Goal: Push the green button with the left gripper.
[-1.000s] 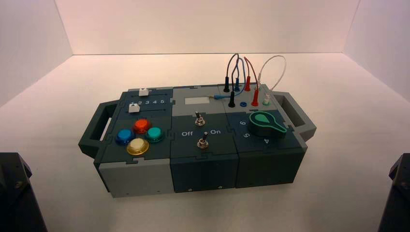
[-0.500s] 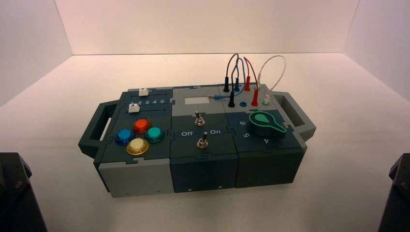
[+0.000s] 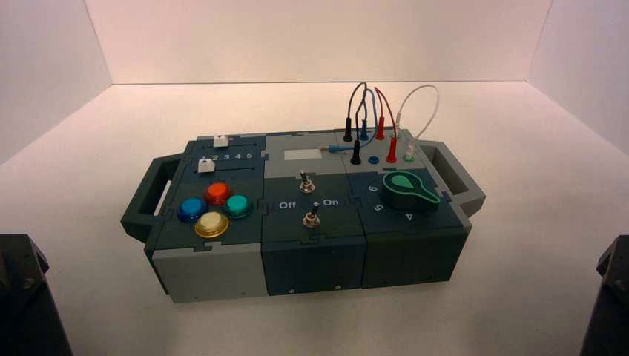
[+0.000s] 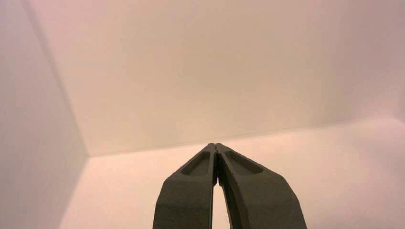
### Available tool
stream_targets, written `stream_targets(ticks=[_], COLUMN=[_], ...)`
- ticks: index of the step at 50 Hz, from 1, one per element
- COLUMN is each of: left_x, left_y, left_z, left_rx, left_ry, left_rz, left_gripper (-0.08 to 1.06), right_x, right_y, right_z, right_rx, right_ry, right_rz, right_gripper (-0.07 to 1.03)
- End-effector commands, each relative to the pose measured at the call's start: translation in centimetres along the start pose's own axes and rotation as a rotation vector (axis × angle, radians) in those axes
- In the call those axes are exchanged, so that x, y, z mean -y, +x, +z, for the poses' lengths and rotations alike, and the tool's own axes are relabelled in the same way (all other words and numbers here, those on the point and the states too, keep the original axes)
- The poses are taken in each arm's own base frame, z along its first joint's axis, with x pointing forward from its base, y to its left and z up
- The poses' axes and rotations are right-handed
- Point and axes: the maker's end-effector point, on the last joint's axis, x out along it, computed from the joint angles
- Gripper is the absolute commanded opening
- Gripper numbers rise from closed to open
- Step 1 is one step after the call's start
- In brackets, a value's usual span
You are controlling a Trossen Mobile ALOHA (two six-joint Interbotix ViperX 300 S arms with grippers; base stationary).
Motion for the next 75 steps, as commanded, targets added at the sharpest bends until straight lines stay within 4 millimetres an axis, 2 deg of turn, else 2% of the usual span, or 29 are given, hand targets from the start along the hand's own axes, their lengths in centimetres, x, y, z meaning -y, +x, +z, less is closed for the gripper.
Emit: stream_targets(ticks=[1,12,23,28,37,45,52,75], left_x=[1.0,2.6,5.0,6.8,10.4,12.6,14.3,16.4], left_y=[0.0,0.2,0.3,-0.3,-1.8,-3.0,-3.8,-2.9], left_z=[0.6,-0.5,-4.2,-5.4,-6.2,-6.8,-8.4,-14.3], left_rx=[-0.032,-0.148,-0.425,-0.529,-0.635,-0.725,-0.838,-1.101], left_ry=[0.017,0.030,0.063,0.087,0.100,0.065,0.012,0.052], left_rz=[-0.040,-0.102,-0.195,-0.260,-0.385,-0.456,-0.493,-0.483], left_gripper=[-0.03,-0.03,-0.03,-0.03,-0.03,-0.03,-0.03,-0.03], right_x=[-2.0,-5.3,-8.1,-9.4,-11.8,-12.1,-12.1,-12.4], right_y=[0.3,0.3,0.3,0.3,-0.5,-1.1,-1.3,-0.8], right_z=[1.0,-0.9,-3.4,-4.4,-5.8,-7.0,-7.4,-7.8], right_rx=[-0.019,-0.164,-0.329,-0.401,-0.508,-0.571,-0.585,-0.610], right_ry=[-0.012,-0.043,-0.082,-0.099,-0.150,-0.167,-0.146,-0.146], right_rz=[0.070,0.181,0.270,0.308,0.384,0.397,0.400,0.397], right_gripper=[-0.02,-0.02,-0.02,-0.02,-0.02,-0.02,-0.02,-0.02])
